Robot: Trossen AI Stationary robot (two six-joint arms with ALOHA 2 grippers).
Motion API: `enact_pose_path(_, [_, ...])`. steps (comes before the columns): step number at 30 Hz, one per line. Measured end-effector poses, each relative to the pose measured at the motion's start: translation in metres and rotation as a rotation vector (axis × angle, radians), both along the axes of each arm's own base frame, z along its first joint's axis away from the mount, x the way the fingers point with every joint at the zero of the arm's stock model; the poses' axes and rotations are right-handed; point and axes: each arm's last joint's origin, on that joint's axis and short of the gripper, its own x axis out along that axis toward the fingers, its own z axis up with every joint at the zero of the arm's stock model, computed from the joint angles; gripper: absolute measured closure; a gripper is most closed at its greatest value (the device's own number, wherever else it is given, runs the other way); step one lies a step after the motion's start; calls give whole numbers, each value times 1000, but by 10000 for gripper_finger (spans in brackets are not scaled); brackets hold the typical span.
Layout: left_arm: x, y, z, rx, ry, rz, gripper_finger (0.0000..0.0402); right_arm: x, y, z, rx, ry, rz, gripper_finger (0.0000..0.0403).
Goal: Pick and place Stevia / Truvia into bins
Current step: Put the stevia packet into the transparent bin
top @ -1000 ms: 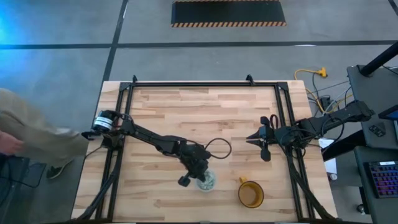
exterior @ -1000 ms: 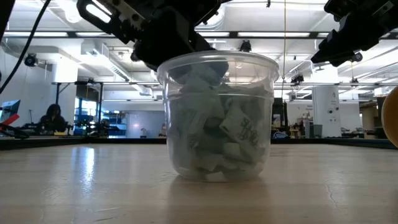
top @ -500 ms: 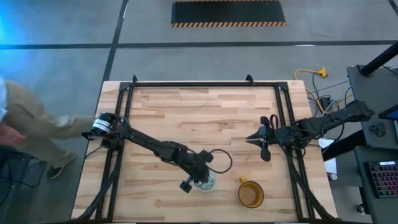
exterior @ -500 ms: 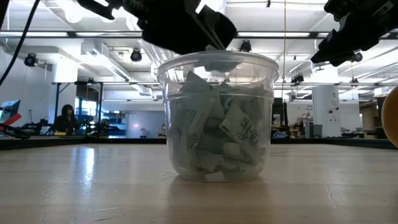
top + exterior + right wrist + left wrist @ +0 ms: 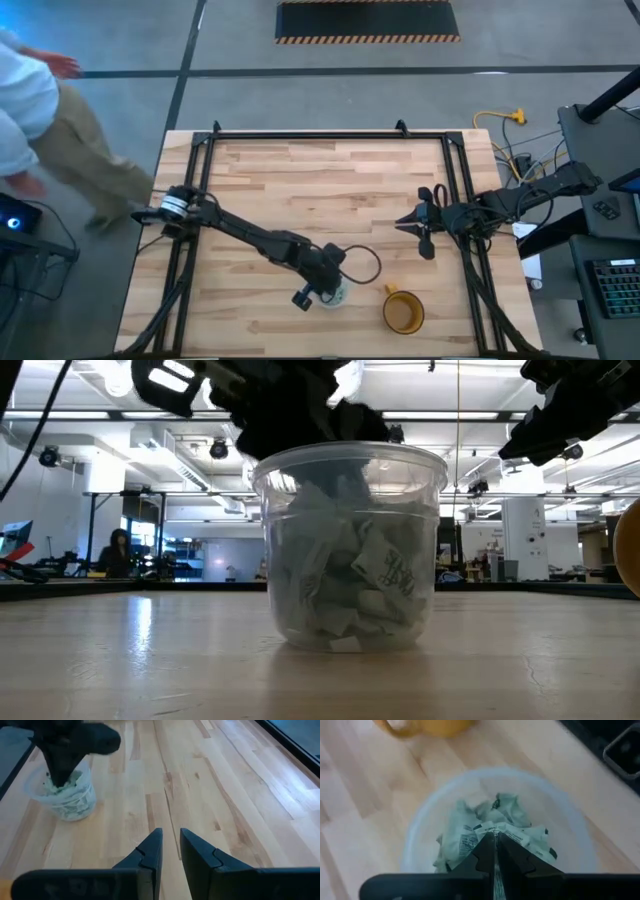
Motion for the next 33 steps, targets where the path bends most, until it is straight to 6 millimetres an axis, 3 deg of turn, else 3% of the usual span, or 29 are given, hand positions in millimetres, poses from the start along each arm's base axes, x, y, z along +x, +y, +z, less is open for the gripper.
enact_pose_path(4, [8,-3,-9,26,83,-5,401,1,0,-1,-7,10,2,344])
enact_pose_path(8, [12,-4,-5,65,124,2,401,2,1,-2,-9,17,2,344])
enact_pose_path(19, [2,2,-1,167,279,70,401,2,1,-3,-16,22,6,344])
enact_pose_path(33, [1,28,-6,290,332,250,401,3,1,-3,-9,23,1,344])
